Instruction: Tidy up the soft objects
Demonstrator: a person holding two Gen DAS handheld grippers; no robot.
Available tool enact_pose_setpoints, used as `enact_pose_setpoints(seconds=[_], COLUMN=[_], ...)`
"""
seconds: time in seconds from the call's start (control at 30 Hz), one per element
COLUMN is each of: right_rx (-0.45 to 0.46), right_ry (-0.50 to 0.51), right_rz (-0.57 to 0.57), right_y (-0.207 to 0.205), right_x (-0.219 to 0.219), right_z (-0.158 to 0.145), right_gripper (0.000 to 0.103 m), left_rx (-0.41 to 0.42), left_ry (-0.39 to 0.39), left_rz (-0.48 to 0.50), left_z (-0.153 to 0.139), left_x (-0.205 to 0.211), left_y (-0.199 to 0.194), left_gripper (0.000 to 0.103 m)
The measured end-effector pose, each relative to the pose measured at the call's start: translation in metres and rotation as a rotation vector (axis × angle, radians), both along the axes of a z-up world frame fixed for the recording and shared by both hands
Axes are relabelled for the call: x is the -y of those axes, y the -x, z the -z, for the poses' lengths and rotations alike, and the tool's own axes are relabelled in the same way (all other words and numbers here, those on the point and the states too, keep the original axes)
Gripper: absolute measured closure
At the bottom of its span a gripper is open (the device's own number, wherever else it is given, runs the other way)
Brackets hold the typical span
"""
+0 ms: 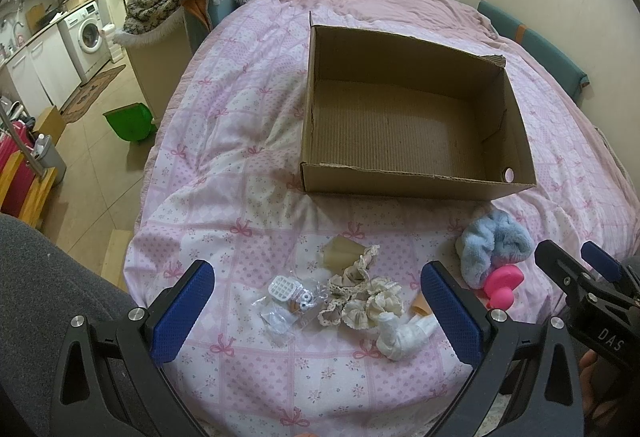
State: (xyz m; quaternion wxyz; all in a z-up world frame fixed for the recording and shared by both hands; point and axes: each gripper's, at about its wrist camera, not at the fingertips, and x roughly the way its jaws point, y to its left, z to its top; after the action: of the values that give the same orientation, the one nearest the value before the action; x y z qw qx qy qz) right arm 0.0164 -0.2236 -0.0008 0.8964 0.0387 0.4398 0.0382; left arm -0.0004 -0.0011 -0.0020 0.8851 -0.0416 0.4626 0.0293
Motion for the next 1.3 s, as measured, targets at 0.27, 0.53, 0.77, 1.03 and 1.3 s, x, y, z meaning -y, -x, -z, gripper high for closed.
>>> enact_pose_setpoints(seconds=[0.27,0.53,0.77,1.03,1.3], right_rx=[-0.001,-0.008,-0.139,-0.492,-0.503], right_ry=[-0.001,-0.002,-0.188,-0.318,-0.173], right_rz=[0.000,0.001,0.082,0.096,0.022], right_y=[0.000,0.000,-0.017,-0.034,-0.046], right_x=[0.000,0.000,0.039,0.044,0.002], right_z=[0.000,0.002,0.011,0.078,0.102], right_gripper=[0.000,0.000,0.000,0.020,0.025], left_rx=[-0.001,-0.005,-0.021,-0.078,-0.275], left_ry=[0.000,0.001,0.011,0.042,0.059], left_rz=[0.000,-0.002,-0.030,-0.083,-0.126], left_z=[0.000,0.001,0.008,0.015,0.038], left_x=[0.000,0.000,-0.005,-0.016,-0.038], left_y=[0.000,0.000,0.000,-0.008,-0.041], left_gripper=[0.000,0.000,0.000,0.000,0.000])
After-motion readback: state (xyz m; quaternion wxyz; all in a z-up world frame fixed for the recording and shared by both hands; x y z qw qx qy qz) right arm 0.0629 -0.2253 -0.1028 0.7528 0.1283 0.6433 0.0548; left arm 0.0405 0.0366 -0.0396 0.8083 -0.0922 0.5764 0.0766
